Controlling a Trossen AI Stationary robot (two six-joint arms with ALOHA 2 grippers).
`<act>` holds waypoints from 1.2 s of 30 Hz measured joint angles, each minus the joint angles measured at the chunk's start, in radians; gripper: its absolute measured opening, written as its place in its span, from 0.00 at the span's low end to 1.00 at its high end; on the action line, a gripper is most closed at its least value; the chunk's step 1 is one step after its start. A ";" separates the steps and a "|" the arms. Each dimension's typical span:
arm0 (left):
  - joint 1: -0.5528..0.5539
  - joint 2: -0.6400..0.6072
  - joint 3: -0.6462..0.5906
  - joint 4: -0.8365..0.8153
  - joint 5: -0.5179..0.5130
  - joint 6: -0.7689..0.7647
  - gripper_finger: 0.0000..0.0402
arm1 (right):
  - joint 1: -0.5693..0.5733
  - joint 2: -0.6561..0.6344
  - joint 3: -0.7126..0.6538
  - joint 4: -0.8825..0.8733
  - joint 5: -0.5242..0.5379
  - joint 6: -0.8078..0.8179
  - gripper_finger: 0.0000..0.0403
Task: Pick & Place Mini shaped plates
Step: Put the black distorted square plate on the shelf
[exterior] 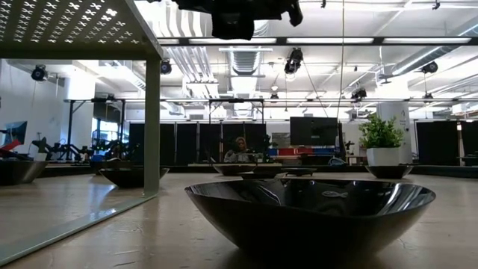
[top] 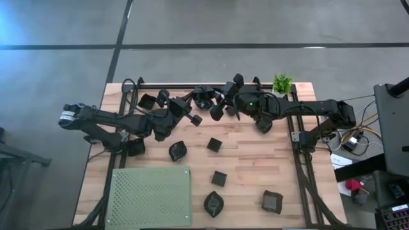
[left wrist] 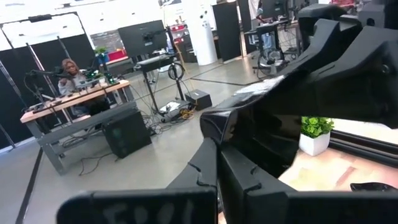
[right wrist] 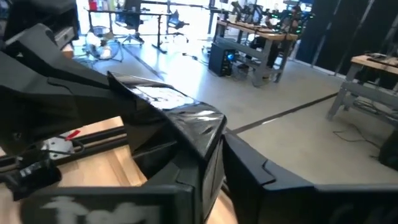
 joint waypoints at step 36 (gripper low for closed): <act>-0.086 -0.056 0.181 -0.562 0.010 -0.189 0.00 | 0.116 -0.214 0.000 -0.280 0.005 -0.072 0.50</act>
